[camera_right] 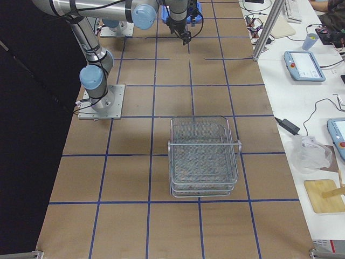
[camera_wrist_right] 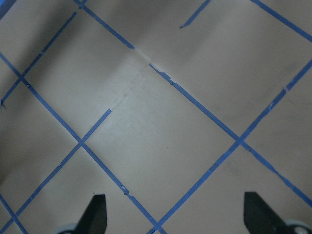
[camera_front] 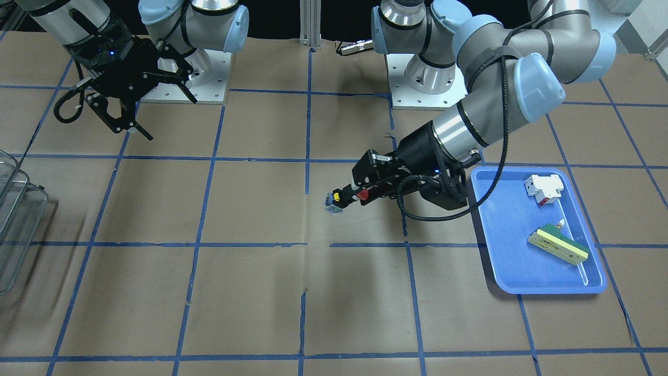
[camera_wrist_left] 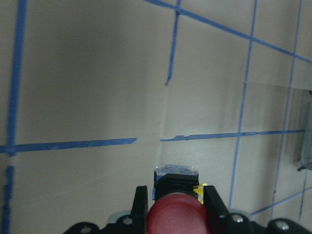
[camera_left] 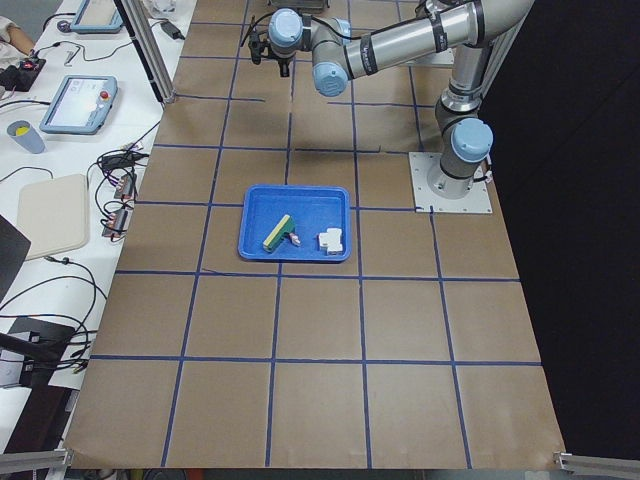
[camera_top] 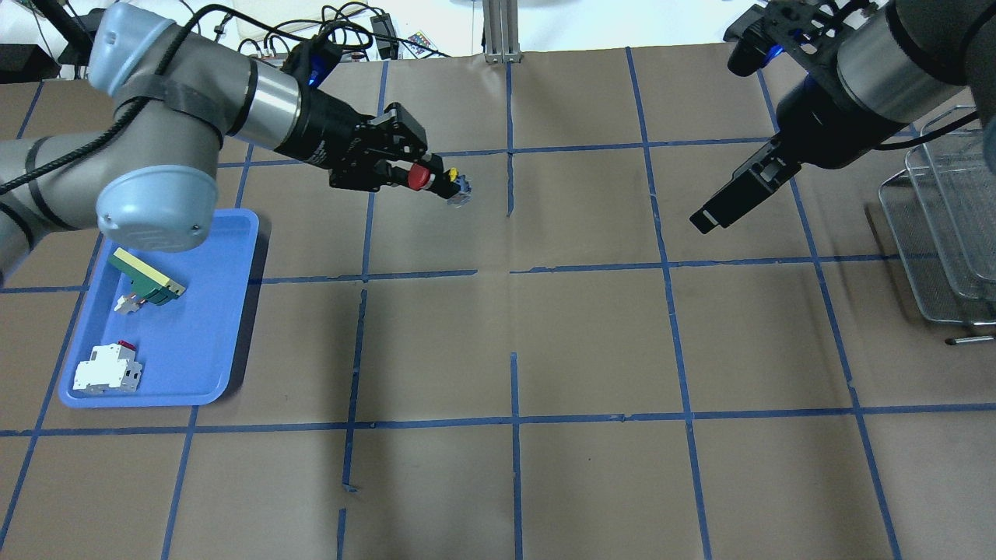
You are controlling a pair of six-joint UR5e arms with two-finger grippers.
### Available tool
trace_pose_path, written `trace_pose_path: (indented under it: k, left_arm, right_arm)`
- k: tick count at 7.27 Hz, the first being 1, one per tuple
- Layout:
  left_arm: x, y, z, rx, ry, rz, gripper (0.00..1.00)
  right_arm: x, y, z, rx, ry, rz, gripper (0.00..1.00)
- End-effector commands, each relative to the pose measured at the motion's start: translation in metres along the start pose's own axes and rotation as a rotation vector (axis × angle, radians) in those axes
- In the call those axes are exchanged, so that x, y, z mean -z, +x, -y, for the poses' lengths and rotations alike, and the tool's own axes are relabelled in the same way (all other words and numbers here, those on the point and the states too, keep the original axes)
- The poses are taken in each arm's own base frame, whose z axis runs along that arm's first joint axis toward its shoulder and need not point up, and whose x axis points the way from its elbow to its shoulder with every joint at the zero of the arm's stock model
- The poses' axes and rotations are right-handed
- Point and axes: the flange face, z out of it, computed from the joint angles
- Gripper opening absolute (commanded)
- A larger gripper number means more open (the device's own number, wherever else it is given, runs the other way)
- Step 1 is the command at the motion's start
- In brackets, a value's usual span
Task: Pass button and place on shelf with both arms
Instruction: 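Extend the left gripper with the button while the right gripper moves to meet it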
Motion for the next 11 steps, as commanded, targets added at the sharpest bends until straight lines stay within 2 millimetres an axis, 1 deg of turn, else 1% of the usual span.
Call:
trace_pose_path:
  k: [1,2,3,4,5,6,7,8,9,10,11]
  left_arm:
    - [-0.029,0.059,-0.03,-0.011,-0.033,-0.1,0.2]
    - [-0.043,0.077,-0.045,-0.013,-0.053,-0.11,0.19]
    - [-0.052,0.092,-0.059,-0.017,-0.074,-0.114,0.19]
    - [-0.059,0.101,-0.069,-0.003,-0.1,-0.127,0.15]
    - [-0.06,0.115,-0.078,-0.026,-0.108,-0.151,0.14]
    - [-0.067,0.114,-0.078,-0.022,-0.115,-0.15,0.13]
    - [-0.069,0.117,-0.081,-0.025,-0.117,-0.154,0.1]
    - [-0.065,0.127,-0.085,0.015,-0.099,-0.166,0.07]
    - [-0.06,0.134,-0.086,0.068,-0.075,-0.183,0.07]
    - [-0.055,0.14,-0.087,0.06,-0.06,-0.193,0.07]
    - [-0.054,0.146,-0.084,0.054,-0.057,-0.199,0.07]
  right_arm:
    - [0.0,0.013,-0.007,0.278,0.049,0.018,1.0]
    - [-0.002,0.024,-0.014,0.336,0.143,0.059,1.0]
    - [-0.006,0.031,-0.022,0.361,0.177,0.064,1.0]
    - [-0.005,0.03,-0.021,0.399,0.208,0.071,1.0]
    - [-0.006,0.027,-0.016,0.444,0.278,0.091,1.0]
    - [-0.007,0.028,-0.016,0.467,0.29,0.09,1.0]
    - [-0.011,0.026,-0.016,0.481,0.313,0.102,1.0]
    - [-0.019,0.024,-0.015,0.498,0.367,0.126,1.0]
    - [-0.022,0.022,-0.017,0.511,0.37,0.131,1.0]
    - [-0.027,0.019,-0.02,0.525,0.369,0.135,1.0]
    - [-0.026,0.018,-0.02,0.53,0.369,0.132,1.0]
